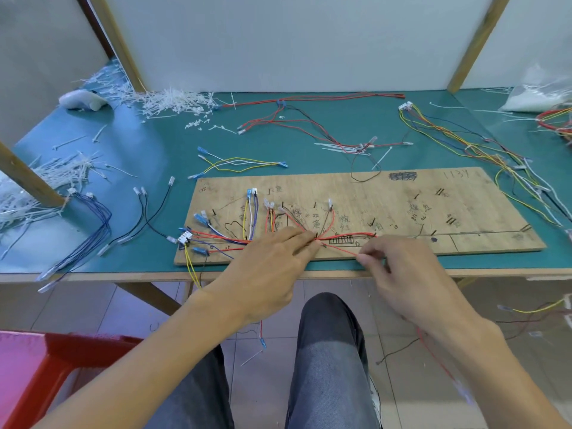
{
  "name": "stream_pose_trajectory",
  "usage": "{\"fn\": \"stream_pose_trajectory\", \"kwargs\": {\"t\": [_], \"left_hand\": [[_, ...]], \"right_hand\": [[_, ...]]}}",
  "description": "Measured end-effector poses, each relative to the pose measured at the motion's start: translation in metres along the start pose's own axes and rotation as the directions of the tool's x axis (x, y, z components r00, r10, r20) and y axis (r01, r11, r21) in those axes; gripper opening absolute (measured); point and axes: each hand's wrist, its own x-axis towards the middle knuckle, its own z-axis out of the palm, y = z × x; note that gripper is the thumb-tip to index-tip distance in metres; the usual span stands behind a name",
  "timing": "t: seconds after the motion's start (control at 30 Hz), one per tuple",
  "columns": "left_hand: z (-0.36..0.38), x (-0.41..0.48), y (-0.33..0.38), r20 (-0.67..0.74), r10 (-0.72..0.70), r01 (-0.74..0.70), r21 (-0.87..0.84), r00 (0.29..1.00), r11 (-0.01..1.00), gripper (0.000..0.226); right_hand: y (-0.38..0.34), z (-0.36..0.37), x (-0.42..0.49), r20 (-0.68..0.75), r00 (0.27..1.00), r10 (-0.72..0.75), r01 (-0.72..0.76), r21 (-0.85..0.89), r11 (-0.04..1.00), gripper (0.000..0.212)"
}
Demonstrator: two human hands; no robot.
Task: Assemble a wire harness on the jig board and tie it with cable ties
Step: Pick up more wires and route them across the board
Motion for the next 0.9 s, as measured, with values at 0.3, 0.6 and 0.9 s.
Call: {"fn": "stream_pose_trajectory", "kwargs": {"t": [0.3,0.6,0.9], "left_hand": [[0.002,0.004,0.023,-0.085,-0.177,0.174,-0.042,0.981,0.984,0.063],[0.007,0.011,0.028,-0.057,-0.234,0.235,0.015,0.971,0.972,0.064],[0.009,0.013,0.026,-0.077,-0.228,0.227,-0.014,0.971,0.974,0.071]], "right_hand": [[0.021,-0.027,0.042,-0.136,0.989,0.057,-0.068,-0.078,0.995,0.007],[0.015,-0.014,0.021,-0.086,0.995,0.046,-0.064,-0.214,0.975,0.014],[-0.013,-0.017,-0.040,0.103,0.967,0.234,-0.165,-0.447,0.879,0.040]]}}
